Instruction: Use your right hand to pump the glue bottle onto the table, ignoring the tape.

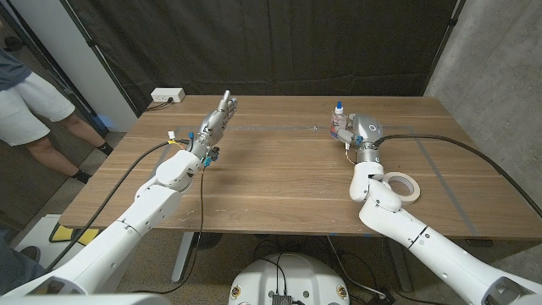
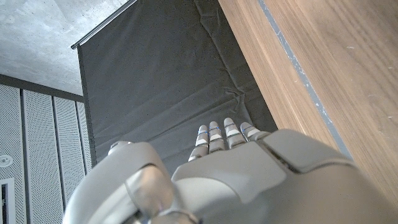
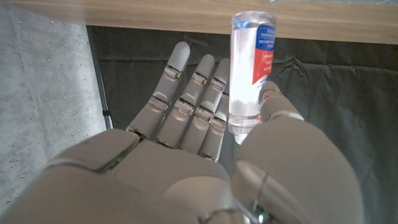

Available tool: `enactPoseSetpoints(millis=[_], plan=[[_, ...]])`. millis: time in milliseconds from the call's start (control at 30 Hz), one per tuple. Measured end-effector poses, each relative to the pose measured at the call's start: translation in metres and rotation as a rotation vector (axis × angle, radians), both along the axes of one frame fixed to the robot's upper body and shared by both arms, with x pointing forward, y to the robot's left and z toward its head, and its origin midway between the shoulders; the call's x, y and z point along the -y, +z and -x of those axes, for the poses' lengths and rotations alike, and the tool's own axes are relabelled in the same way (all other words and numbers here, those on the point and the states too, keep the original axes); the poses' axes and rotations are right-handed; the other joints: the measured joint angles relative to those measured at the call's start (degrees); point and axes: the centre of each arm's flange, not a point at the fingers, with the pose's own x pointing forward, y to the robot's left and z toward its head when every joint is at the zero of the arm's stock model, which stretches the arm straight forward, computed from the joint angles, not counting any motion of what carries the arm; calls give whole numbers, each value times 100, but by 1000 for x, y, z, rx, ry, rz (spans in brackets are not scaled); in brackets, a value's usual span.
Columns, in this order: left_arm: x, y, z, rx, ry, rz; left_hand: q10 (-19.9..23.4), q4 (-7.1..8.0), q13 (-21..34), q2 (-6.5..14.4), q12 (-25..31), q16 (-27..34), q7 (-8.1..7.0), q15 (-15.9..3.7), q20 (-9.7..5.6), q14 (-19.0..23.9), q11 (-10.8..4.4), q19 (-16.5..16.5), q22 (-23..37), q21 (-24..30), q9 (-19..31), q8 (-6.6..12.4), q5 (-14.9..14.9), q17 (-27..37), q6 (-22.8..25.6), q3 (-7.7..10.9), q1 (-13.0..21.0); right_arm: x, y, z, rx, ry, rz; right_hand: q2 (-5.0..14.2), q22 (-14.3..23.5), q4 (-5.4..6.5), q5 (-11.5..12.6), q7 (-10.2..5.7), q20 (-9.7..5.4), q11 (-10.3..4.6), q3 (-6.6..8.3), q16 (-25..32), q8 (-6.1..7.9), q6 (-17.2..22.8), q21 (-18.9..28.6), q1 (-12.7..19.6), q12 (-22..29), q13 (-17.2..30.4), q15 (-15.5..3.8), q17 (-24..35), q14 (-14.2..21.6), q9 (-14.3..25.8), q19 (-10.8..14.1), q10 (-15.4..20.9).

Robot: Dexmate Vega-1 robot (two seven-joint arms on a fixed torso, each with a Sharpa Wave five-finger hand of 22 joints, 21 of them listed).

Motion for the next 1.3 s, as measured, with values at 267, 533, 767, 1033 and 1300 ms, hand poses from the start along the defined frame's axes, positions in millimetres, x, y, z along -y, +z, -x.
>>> enactPoseSetpoints(millis=[267, 533, 767, 1033, 1300], plan=[[4, -2, 0, -4, -14, -8, 0, 0, 0, 0, 0, 0, 0, 0, 0, 0, 0, 0, 0, 0, 0, 0, 0, 0, 0, 0, 0, -3, -12, -7, -26, -16, -20, -7, -27, 65, 0, -81, 14, -29, -130, 0, -92, -36, 0, -129, 0, -4, 70, 34, -191, 0, -103, -191], [7, 2, -2, 0, -25, -19, 0, 0, 0, 0, 0, 0, 0, 0, 0, 0, 0, 1, 0, 0, 0, 0, 0, 0, 0, 0, 0, -3, -22, -15, -18, -46, -33, 8, -33, 86, 0, -90, 30, -25, -152, 0, -106, -26, -29, -144, 0, -28, 78, 34, -200, -7, -134, -206], [9, 3, -2, 3, -30, -26, 0, 0, 0, 1, 0, 0, 0, 0, 0, 0, 0, 1, 0, 0, 0, 0, 0, 0, 0, 0, 1, -3, -30, -26, -34, -70, -43, 62, -53, 94, 0, -208, 39, -28, -287, 0, -217, -114, -80, -245, -23, -28, 169, 60, -480, -28, -327, -497], [10, 4, -1, 6, -33, -31, 0, 0, 0, 47, 0, 0, 0, 0, -1, 0, 0, 1, 0, 0, 0, 0, 0, 0, 0, 0, 47, -7, -33, -38, -58, -74, -65, 92, -63, 101, 0, -315, 70, -29, -358, 1, -282, -171, -157, -335, -23, -28, 250, 87, -780, -27, -562, -722], [10, 3, 0, 5, -34, -32, 0, 24, 0, 47, 0, 0, 0, 0, -1, 0, 0, 1, 0, 0, 0, 0, 0, 0, 0, 24, 47, -16, -32, -46, -72, -61, -82, 98, -79, 118, 0, -366, 59, -39, -436, 1, -333, -181, -200, -386, -23, -28, 324, 86, -917, -27, -674, -835]])
